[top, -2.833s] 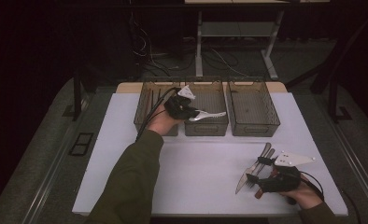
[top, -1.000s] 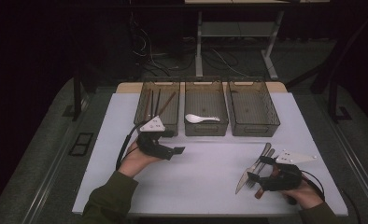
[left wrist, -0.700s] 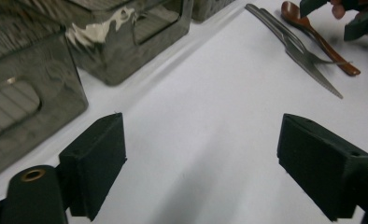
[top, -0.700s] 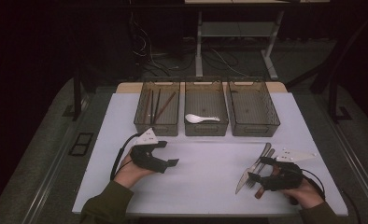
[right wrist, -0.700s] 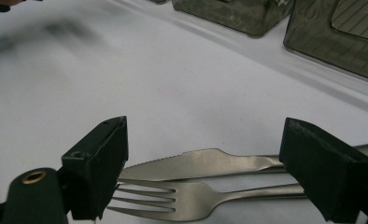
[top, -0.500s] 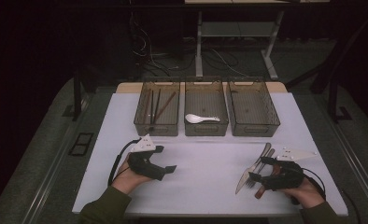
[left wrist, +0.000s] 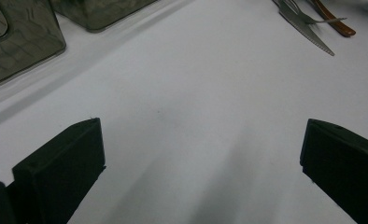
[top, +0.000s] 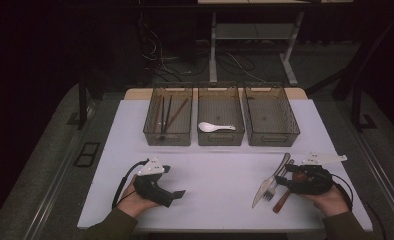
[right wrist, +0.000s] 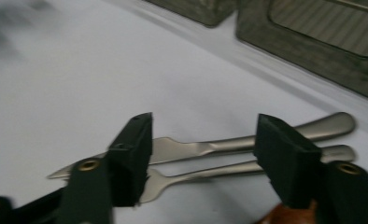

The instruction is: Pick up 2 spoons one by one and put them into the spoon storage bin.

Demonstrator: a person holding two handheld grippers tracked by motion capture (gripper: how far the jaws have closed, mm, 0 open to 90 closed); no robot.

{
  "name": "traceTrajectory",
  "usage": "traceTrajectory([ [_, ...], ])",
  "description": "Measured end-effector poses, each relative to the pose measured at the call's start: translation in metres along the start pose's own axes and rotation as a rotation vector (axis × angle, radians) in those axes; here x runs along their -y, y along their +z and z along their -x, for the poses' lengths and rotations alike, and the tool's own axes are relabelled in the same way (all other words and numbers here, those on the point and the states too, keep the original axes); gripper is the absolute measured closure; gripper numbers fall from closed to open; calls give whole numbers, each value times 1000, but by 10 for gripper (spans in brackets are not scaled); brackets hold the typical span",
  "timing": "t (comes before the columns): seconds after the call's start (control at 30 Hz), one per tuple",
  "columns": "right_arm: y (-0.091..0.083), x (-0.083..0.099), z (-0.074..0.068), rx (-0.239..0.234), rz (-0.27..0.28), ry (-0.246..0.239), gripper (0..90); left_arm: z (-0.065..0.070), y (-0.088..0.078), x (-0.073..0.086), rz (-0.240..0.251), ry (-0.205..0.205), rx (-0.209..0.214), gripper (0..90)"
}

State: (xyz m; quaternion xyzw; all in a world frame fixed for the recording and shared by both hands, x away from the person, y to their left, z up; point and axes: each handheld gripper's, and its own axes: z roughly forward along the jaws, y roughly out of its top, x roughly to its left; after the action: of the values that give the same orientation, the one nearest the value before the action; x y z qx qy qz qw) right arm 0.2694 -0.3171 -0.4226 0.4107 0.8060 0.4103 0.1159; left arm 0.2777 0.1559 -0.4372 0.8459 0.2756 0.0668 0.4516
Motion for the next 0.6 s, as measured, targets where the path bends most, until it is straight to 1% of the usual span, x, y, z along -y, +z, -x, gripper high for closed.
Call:
traceTrajectory([
  [0.03, 0, -1, 2, 15, -8, 7, 441, -1, 0, 0, -2, 0, 1, 0],
  [0.13, 2, -4, 12, 69, -31, -3, 571, -2, 1, 2, 1, -6, 7, 0],
  [0.23, 5, -5, 21, 106, -68, 6, 682, -2, 1, 3, 7, -10, 13, 0],
  [0.27, 6, -5, 24, 124, -75, -1, 716, -2, 1, 3, 7, -10, 14, 0],
  [0.3, 6, -6, 26, 133, -91, 2, 747, -3, 1, 3, 4, -7, 16, 0],
  [0.37, 7, -6, 32, 148, -105, 7, 818, -2, 2, 4, 7, -4, 20, 0],
  [0.4, 8, -7, 35, 157, -114, 4, 844, -2, 2, 4, 2, -1, 19, 0],
  [0.47, 9, -8, 42, 167, -131, 14, 881, -2, 3, 4, 0, -3, 22, 0],
  [0.5, 10, -9, 45, 175, -132, 13, 892, -2, 3, 4, 0, -2, 22, 0],
  [0.6, 13, -10, 51, 179, -152, 14, 894, -3, 3, 4, 0, -3, 23, 0],
])
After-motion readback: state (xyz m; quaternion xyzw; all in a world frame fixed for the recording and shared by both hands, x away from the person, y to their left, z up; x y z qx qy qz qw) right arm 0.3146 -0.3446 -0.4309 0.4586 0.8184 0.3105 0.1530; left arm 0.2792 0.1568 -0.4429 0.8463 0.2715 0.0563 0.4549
